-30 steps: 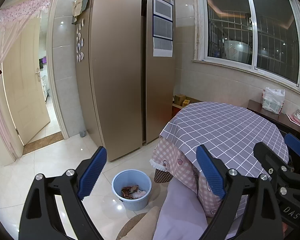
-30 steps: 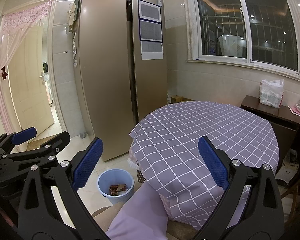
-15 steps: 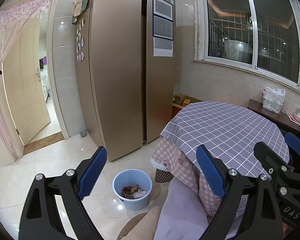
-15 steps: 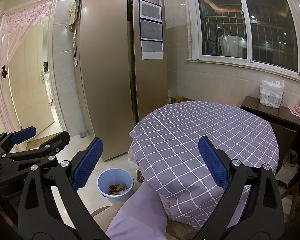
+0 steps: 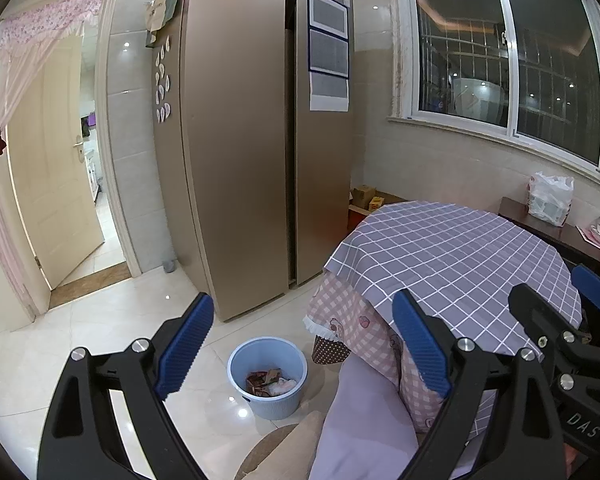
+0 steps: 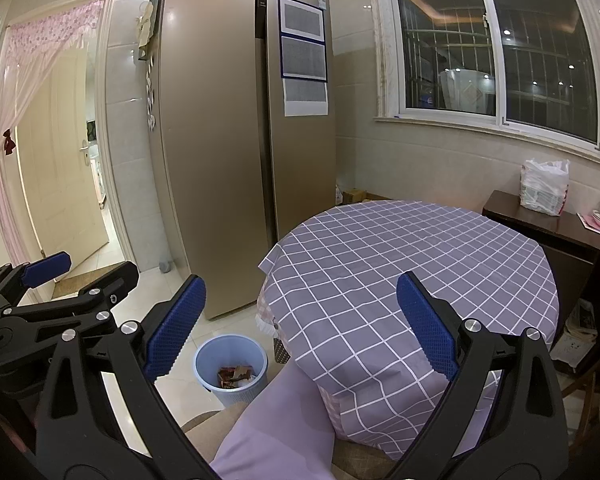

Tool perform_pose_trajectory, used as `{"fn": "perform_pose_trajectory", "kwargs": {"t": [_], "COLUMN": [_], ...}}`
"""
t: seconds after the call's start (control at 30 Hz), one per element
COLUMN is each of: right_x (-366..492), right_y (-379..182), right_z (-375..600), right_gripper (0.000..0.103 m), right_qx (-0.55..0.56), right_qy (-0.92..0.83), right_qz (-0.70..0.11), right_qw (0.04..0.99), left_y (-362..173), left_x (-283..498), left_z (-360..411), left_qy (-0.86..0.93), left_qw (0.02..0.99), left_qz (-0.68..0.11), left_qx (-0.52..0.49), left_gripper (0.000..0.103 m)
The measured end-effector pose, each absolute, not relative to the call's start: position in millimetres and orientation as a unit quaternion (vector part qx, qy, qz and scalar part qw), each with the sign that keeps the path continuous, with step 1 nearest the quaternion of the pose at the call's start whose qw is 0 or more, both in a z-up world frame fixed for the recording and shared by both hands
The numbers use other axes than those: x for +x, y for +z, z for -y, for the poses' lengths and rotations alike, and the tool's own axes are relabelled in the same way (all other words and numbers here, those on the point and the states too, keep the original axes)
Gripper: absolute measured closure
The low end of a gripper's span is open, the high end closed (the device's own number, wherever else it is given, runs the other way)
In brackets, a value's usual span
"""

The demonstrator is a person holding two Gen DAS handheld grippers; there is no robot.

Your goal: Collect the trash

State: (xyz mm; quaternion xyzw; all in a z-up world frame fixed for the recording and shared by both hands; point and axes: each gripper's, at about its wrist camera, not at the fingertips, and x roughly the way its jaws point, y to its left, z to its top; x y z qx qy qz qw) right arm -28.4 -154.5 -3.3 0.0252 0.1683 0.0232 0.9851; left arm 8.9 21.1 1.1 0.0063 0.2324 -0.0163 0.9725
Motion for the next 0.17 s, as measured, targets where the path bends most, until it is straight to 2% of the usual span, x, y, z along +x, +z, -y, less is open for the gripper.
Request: {"fn": "perform_pose_trajectory", "kwargs": {"t": [0.17], "right_x": [-23.1], "right_y": [-5.6], "right_z": [156.4], "right_gripper": [0.009], "right_qx": [0.025], "right_qy": [0.022], "right_qz": [-0.176], "right_qw": [0.984], "left_y": [-2.9], "left_x": [14.5], "left_z": [-20.9], "left_qy": [-0.024], "left_qw": [0.968], "left_qz": [-0.248], "left_qx": [0.003], "left_gripper": [0.014]}}
